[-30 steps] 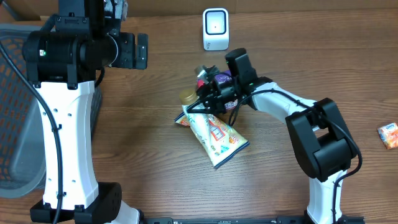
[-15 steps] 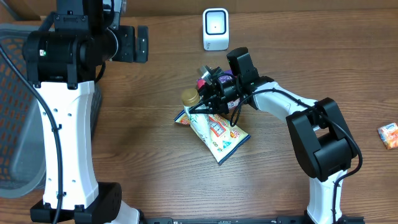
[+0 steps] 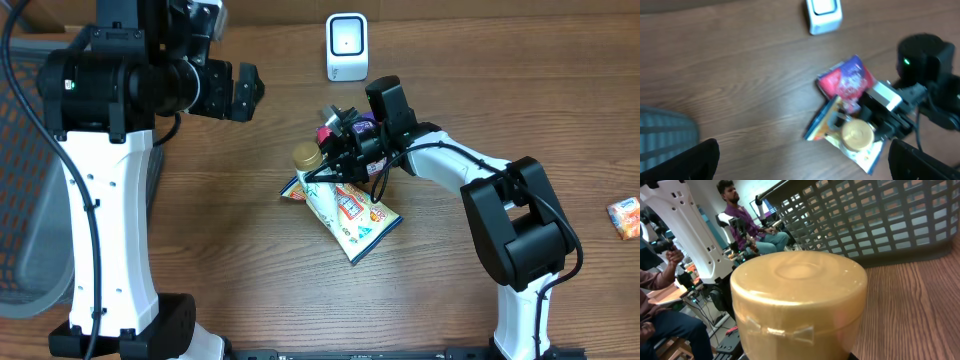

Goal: Scan the item barcode

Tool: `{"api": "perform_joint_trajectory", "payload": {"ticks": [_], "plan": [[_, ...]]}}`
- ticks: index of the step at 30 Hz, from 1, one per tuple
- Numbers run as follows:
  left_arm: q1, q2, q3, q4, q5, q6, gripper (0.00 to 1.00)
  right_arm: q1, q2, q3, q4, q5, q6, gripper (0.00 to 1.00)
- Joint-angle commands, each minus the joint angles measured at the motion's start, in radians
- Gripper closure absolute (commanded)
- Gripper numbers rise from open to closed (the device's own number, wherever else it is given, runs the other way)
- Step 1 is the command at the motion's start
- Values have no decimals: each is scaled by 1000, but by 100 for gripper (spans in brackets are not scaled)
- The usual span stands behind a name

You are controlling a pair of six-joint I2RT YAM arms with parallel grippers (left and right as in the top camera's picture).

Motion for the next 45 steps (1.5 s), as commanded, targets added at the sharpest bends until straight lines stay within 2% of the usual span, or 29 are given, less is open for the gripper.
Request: {"api": "perform_joint_trajectory", "payload": {"ticks": [1, 7, 10, 14, 18, 25, 28, 31, 33, 38, 42, 43, 44, 45], "plan": [[2, 8, -77, 14, 96, 50, 0, -21, 9, 6, 3, -39, -15, 82], [2, 2, -343, 160, 228, 88, 0, -35, 9, 6, 4, -39, -15, 81], [2, -10, -516, 270, 272, 88, 0, -45, 9, 6, 3, -39, -14, 75], [3, -24, -727, 393, 303, 84, 0, -65, 9, 6, 3, -39, 16, 58], [3, -29, -887, 497, 366, 84, 0, -98, 9, 6, 0, -29, 30, 56], [-14, -29, -954, 568, 438, 89, 0, -140, 9, 6, -47, 4, 30, 59], [-18, -35, -954, 594, 431, 96, 0, -148, 9, 6, -68, 2, 56, 43], [-7, -58, -954, 633, 436, 95, 0, -148, 9, 6, -76, 29, 171, 44], [10, -93, -954, 661, 439, 95, 0, -148, 4, 7, -138, 100, 191, 48], [71, -211, -954, 669, 401, 95, 0, -135, -80, 7, -381, 396, 192, 47], [109, -272, -954, 639, 370, 95, 0, -130, -195, 7, -585, 610, 192, 31], [119, -286, -954, 612, 356, 96, 0, -130, -254, 7, -684, 657, 193, 22], [124, -289, -954, 597, 353, 96, 0, -130, -307, 7, -761, 690, 192, 9], [126, -289, -954, 592, 353, 96, 0, -130, -341, 7, -801, 711, 193, 2]]}}
